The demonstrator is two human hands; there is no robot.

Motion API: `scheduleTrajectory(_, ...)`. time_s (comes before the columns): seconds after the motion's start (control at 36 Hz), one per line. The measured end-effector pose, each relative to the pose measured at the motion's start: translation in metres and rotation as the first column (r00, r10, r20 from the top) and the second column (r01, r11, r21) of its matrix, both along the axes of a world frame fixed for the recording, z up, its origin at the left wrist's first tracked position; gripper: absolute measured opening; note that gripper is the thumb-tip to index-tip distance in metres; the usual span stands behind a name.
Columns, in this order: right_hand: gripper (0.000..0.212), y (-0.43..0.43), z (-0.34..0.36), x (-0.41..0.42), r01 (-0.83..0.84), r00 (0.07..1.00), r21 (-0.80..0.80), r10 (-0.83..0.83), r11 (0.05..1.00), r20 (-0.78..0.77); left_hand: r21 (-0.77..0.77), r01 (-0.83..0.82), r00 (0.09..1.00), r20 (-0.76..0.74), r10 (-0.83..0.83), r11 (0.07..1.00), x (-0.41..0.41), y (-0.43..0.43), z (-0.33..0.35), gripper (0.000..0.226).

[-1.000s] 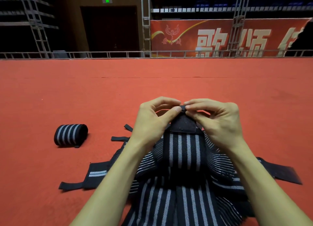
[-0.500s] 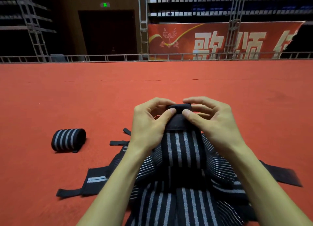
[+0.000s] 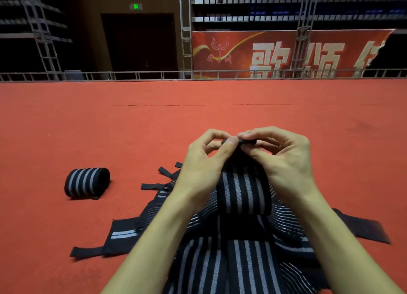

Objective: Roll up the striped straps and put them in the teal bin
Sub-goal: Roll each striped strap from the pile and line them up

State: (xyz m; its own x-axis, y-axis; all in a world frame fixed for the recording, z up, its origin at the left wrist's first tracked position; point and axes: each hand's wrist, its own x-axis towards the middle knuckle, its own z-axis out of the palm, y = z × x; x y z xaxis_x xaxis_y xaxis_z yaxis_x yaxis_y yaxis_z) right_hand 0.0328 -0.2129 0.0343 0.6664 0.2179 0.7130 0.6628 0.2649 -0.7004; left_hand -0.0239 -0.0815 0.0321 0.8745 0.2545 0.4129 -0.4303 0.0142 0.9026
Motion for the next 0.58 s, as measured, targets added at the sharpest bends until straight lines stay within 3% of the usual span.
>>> scheduleTrajectory(0.33,0.021,-0.0018,-0.001,0.0025,-0.01,0.999,-0.039,0.008,0.999,-0.042,-0.155,0.005,1.0,0.005,-0.004,0.988,-0.0004,-0.0045,-0.0001,0.012)
scheduleTrajectory(0.58,0.019,-0.0006,0.0012,-0.0004,0.006,0.99,-0.095,-0.019,0.995,-0.138,0.041,-0.134,0.985,0.113,0.128,0.99,-0.0009,-0.0004,-0.0002,0.025)
